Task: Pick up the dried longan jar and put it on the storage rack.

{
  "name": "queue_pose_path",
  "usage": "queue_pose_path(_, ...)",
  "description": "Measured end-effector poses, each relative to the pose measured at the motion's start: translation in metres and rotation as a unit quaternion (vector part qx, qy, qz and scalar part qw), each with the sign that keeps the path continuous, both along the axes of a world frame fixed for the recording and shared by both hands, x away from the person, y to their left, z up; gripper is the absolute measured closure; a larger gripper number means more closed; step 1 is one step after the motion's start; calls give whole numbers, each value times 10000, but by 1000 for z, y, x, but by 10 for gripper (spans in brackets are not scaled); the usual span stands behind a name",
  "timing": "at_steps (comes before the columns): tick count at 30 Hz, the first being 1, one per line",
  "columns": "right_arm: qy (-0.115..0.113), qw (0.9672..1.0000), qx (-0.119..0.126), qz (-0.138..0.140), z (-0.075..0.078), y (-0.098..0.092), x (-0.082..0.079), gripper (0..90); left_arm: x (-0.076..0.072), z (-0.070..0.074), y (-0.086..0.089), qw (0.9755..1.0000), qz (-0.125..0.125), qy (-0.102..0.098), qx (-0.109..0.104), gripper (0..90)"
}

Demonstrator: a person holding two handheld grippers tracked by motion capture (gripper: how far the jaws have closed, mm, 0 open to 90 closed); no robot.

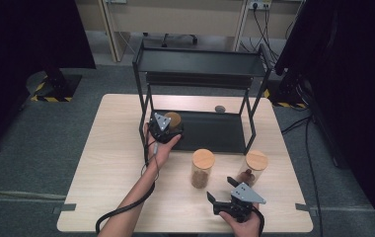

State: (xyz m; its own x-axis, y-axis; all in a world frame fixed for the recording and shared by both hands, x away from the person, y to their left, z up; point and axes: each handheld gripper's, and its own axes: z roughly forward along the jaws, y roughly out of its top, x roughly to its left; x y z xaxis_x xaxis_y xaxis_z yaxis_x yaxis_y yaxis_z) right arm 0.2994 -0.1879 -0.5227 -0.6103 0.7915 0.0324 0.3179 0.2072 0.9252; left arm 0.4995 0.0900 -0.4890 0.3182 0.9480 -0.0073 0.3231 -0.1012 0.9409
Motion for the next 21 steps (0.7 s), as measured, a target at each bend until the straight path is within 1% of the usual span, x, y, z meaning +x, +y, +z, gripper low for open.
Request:
queue_pose_path(12, 3, 10000, -6, -3, 0, 0, 0, 67, -10, 0, 2, 10000, -70, -22, -4, 58)
queue_pose_path(21, -2, 10000, -15, -1, 0, 0, 0, 67, -18, 2, 2, 9998, -136, -132, 25, 59)
